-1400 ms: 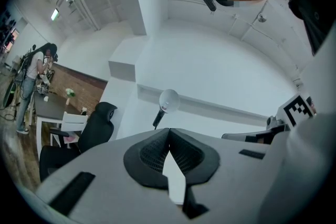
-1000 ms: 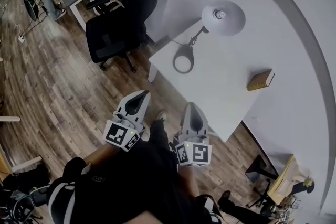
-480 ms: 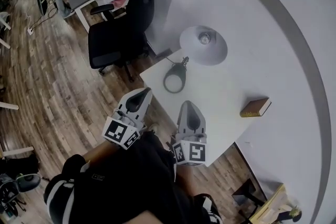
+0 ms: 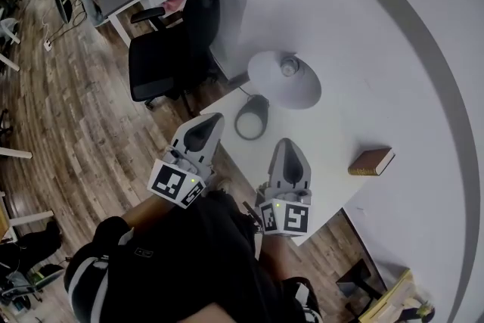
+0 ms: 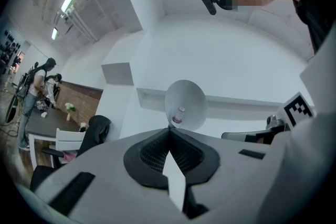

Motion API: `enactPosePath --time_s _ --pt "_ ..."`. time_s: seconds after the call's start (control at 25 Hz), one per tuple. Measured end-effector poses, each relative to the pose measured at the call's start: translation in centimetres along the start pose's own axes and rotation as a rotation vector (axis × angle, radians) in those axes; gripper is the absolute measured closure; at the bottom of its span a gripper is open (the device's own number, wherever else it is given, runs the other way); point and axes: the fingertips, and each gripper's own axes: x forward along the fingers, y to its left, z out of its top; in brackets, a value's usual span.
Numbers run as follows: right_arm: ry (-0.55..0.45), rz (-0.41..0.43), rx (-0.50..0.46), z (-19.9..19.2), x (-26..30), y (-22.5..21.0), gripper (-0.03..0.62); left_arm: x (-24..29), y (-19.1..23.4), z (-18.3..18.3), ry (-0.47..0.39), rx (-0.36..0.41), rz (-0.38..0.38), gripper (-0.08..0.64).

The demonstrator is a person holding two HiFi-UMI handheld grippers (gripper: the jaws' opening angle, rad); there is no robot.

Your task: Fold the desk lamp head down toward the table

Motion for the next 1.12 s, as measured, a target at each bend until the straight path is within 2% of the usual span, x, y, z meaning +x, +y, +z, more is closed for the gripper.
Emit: enactPosePath --time_s 0.36,0.44,0.6,0.84,1.12 --pt "-0.06 -0.131 -0.018 2.7 1.8 -1.3 0.578 4.4 1.1 2.9 -0.04 0.046 -0.097 0.533" --pt "-0.071 -0.149 -0.014 3.3 2.4 -1.8 0.547 5.2 1.2 3.3 -0.046 0.036 -0.125 0.529" --pt "-0.084 -0.163 -0.008 3.7 3.1 -2.3 0.52 6.7 1.2 3.2 -0.036 0.028 -0.18 0.442" --pt "-0.091 -0.172 -0.001 4.4 4.0 -3.1 0.505 8.8 0.8 3.8 -0.041 0.007 -0.227 0.439" --pt "-0.091 -0.146 0.0 4.8 5.1 -3.0 0.495 10.1 0.7 4.0 -0.044 -0.002 -0.241 0.439"
